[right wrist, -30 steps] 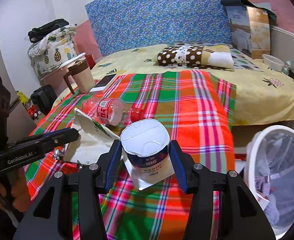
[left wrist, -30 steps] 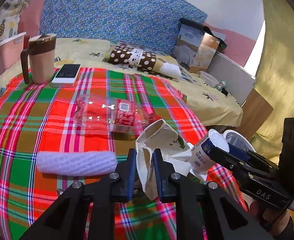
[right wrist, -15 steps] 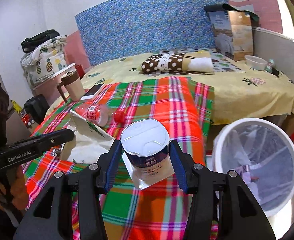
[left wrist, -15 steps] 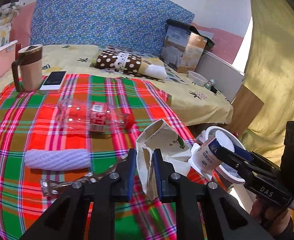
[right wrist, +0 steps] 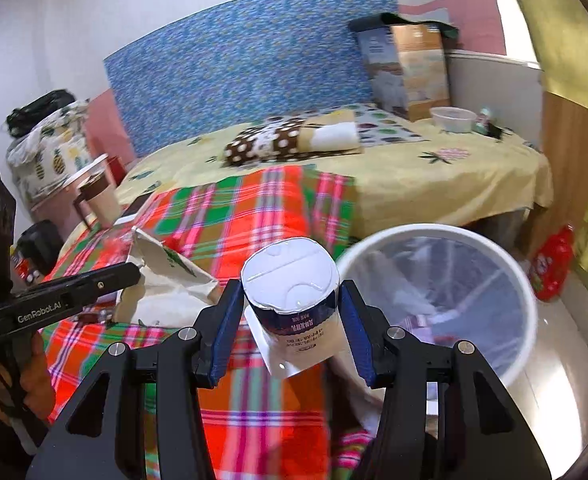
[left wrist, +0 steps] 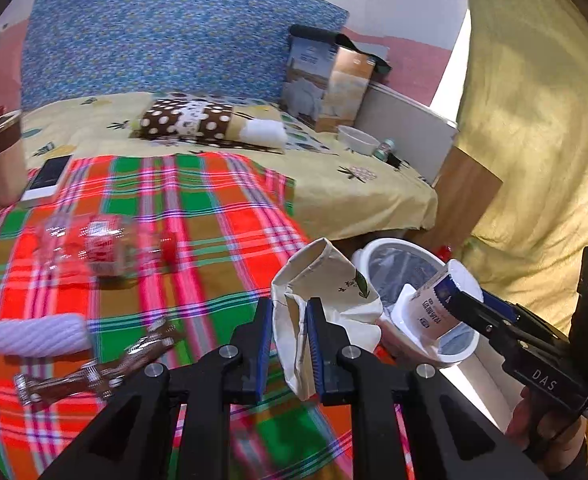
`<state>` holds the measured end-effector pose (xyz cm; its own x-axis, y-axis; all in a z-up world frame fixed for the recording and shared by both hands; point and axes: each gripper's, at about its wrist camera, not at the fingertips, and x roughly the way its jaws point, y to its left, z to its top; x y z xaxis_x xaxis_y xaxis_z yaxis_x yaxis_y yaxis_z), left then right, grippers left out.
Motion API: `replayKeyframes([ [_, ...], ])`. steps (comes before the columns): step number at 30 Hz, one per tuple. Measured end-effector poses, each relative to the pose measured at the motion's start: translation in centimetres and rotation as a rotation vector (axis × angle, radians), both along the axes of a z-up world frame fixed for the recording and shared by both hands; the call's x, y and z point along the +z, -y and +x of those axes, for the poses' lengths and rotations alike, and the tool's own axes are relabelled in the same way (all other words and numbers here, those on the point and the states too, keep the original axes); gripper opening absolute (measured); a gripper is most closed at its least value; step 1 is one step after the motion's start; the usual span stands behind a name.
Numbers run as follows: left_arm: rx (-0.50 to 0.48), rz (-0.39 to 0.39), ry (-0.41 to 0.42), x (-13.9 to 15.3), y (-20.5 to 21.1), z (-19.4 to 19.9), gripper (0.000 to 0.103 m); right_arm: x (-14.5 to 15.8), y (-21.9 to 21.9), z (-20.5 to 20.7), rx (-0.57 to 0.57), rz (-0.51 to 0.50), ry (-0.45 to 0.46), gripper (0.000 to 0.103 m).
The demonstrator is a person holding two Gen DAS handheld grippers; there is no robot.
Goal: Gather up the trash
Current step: 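Carry the yogurt cup and paper bag over the trash bin with both tools, then open both tools over the bin to drop the cup and bag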
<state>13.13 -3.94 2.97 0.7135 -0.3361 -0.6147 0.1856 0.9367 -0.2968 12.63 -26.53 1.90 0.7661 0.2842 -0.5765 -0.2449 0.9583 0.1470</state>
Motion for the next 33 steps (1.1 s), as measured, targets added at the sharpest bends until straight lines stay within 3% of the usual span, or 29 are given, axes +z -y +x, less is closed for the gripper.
replayKeyframes([
  [10, -0.112, 0.019, 0.005, -0.1, 6.1, 1.9, 0.017, -0.4, 5.0, -0.1, -0.138, 0.008, -0.013, 0.051],
  [33, -0.218, 0.12, -0.059, -3.9, 14.9, 6.5, 0.02, -3.5, 8.1, 1.6, -0.186, -0.005, -0.12, 0.052],
])
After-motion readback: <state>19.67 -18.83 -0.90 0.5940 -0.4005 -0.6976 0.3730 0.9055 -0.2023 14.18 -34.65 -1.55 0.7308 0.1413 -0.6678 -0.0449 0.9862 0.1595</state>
